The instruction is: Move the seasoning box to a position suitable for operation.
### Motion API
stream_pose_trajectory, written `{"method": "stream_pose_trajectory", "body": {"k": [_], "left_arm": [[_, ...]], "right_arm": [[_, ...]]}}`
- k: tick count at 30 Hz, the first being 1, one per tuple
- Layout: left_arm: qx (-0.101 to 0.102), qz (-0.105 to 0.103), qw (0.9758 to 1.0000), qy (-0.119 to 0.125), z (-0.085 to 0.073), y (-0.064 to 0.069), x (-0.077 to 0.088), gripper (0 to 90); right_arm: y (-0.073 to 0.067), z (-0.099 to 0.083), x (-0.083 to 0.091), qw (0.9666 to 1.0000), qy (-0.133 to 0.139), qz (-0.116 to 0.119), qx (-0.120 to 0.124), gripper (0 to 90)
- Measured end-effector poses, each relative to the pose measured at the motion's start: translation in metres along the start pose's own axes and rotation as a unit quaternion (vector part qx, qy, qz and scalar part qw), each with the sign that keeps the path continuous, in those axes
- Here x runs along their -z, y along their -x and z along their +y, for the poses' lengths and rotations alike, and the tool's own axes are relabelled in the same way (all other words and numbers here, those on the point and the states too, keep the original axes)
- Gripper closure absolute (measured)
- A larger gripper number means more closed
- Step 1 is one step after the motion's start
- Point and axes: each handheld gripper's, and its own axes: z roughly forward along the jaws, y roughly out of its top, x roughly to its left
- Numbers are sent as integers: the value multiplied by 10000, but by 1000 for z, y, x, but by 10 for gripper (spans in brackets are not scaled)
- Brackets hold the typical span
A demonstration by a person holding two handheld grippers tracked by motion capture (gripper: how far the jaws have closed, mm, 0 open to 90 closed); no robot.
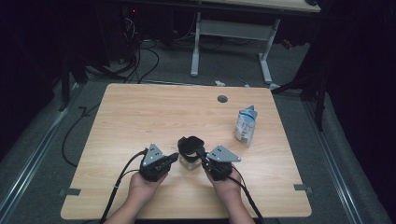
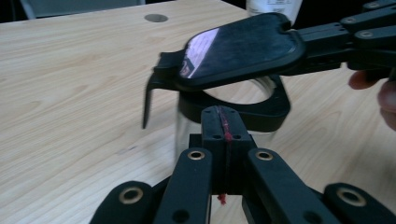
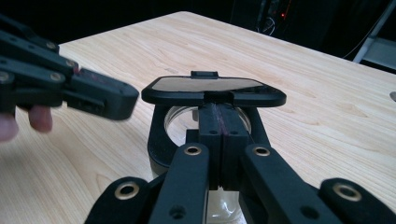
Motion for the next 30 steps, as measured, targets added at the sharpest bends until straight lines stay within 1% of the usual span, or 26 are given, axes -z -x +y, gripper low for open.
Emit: {"method": "stream_pose_trajectory", "body": {"k": [4, 7, 10, 16, 18, 24, 25, 30], "left_arm": [[-11, -52, 10000, 31, 3, 5, -4, 900], [11, -94, 9999, 54, 5, 7, -5, 900], [-11, -127, 9999, 89, 8, 10, -6, 900], [-22, -152, 9998, 117, 12, 14, -8, 900], [-11, -155, 9998, 140, 12, 14, -8, 900], [12, -154, 9997, 165, 14, 15, -10, 900], [3, -153, 9997, 168, 15, 15, -10, 900], [38, -130, 9997, 217, 18, 13, -10, 900]], "right_arm": [[0, 0, 1, 10000, 10, 2, -6, 900], [0, 1, 1, 10000, 17, 8, 0, 900], [0, 1, 1, 10000, 29, 12, 2, 900], [0, 2, 1, 10000, 64, 28, -13, 900], [0, 1, 1, 10000, 50, 23, 4, 900], [0, -6, -1, 9999, -132, 7, -29, 900], [0, -8, -1, 9999, -94, 41, -57, 900], [-1, -9, 0, 10000, -64, 0, -29, 900]]}}
